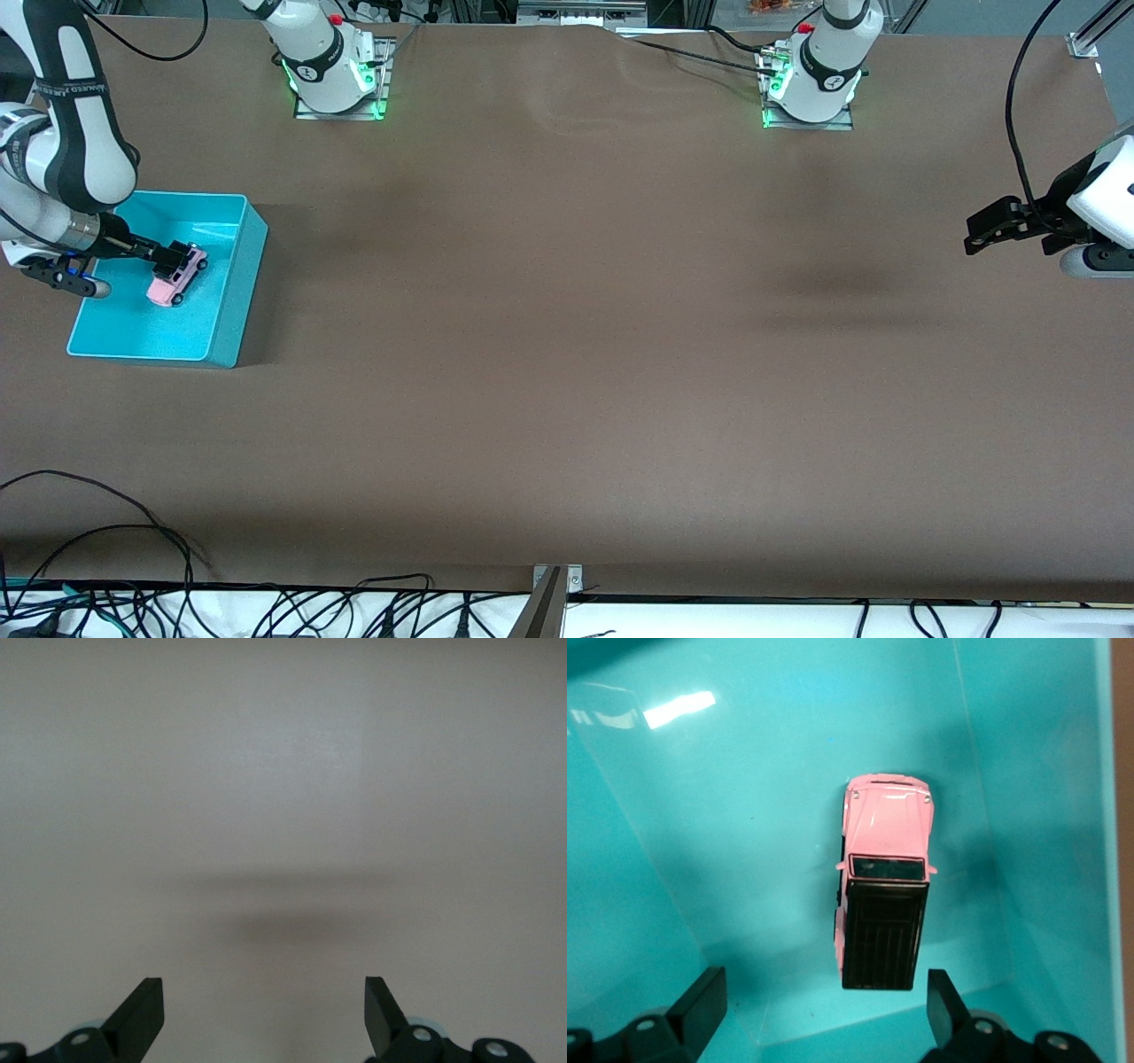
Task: Wind and store pink jeep toy
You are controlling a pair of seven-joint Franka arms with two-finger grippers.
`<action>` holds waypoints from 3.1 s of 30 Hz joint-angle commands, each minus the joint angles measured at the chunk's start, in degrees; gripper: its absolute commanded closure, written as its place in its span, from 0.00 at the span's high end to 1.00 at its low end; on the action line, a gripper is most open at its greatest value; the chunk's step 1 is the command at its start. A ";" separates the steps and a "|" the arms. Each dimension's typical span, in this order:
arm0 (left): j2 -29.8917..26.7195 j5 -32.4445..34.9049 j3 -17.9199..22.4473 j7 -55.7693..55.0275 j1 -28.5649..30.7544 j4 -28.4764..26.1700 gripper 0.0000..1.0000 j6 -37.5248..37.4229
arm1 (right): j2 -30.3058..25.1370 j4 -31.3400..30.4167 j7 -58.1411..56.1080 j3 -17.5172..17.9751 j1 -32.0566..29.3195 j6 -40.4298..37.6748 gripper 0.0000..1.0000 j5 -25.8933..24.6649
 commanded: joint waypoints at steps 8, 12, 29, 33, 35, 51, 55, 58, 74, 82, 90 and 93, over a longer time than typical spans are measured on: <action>0.08 0.82 0.19 0.64 -0.26 0.68 1.00 -1.04 | -6.49 0.15 0.64 1.65 -0.10 -4.98 1.00 0.35; 0.08 0.82 0.19 0.64 -0.35 0.68 1.00 -1.04 | -8.50 0.24 1.61 3.84 -0.19 -5.42 1.00 0.27; 0.17 0.82 0.19 0.73 -0.26 0.77 1.00 -1.04 | -10.36 16.67 1.79 7.19 -0.19 -27.91 1.00 0.27; 0.17 0.82 0.19 0.73 -0.26 0.77 1.00 -0.95 | -10.45 19.92 1.79 8.51 -0.19 -31.69 1.00 0.27; 0.17 0.82 0.19 0.73 -0.26 0.77 1.00 -1.04 | -10.36 22.11 1.79 8.94 -0.19 -34.41 1.00 0.27; 0.17 0.82 0.19 0.73 -0.26 0.77 1.00 -0.95 | -10.01 38.55 2.05 13.25 -0.45 -51.83 1.00 0.18; 0.17 0.82 0.19 0.73 -0.26 0.77 1.00 -0.95 | -10.01 40.23 2.14 15.53 -0.45 -51.65 1.00 0.00; 0.17 0.82 0.19 0.73 -0.26 0.77 1.00 -0.95 | -10.36 40.32 3.71 17.82 -1.15 -51.65 1.00 0.18; 0.17 0.82 0.19 0.73 -0.17 0.77 1.00 -0.95 | -13.34 36.72 9.96 26.61 -5.72 -43.14 1.00 0.35; 0.17 0.82 0.19 0.64 -0.17 0.77 1.00 -0.95 | -14.23 34.25 12.25 26.26 -5.29 -38.82 1.00 0.18; 0.26 0.82 0.19 0.73 -0.17 0.77 1.00 -1.04 | -14.31 34.25 10.76 20.38 0.60 -39.08 1.00 -0.09; 0.26 0.82 0.19 0.73 -0.17 0.77 1.00 -1.04 | -14.66 34.25 7.51 20.02 0.60 -39.26 1.00 0.00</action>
